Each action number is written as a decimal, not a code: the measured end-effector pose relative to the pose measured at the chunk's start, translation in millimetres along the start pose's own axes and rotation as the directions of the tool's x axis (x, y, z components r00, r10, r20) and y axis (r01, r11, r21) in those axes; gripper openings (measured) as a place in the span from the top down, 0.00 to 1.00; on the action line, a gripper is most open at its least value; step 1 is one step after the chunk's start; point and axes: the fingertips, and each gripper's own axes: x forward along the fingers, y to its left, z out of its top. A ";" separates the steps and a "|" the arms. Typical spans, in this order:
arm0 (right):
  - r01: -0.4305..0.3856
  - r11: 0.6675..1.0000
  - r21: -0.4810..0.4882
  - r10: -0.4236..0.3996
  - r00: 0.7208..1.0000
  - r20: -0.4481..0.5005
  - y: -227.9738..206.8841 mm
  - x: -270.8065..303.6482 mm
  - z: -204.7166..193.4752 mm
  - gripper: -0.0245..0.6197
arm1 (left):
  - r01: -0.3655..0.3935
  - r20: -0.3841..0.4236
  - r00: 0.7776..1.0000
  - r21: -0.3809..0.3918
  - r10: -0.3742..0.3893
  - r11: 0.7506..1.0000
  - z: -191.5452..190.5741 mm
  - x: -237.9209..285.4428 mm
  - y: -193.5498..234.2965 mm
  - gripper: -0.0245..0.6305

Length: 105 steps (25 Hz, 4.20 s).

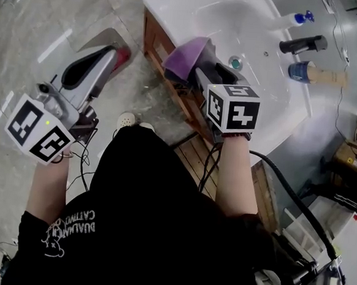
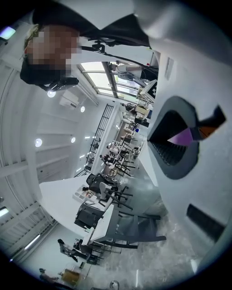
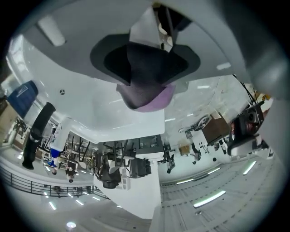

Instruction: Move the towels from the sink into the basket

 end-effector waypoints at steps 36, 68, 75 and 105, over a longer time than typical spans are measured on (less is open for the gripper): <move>-0.308 0.889 -0.340 0.434 0.802 0.410 152.1 -170.6 130.0 0.90 | -0.243 0.237 0.949 0.130 0.208 0.961 64.4 -128.5 -86.1 0.96; -0.376 0.863 -0.336 0.461 0.859 0.224 311.8 32.5 274.6 0.90 | -0.260 0.185 0.950 0.026 0.251 0.965 144.5 -201.6 179.0 0.96; -0.349 0.891 -0.289 0.413 0.889 0.199 334.0 80.0 294.5 0.90 | -0.232 0.146 0.962 0.003 0.229 0.973 153.9 -213.7 245.3 0.96; -0.467 0.832 -0.300 0.454 0.884 -0.116 379.6 192.9 234.7 0.90 | -0.321 0.001 0.946 -0.149 0.325 0.935 59.2 -221.4 318.2 0.96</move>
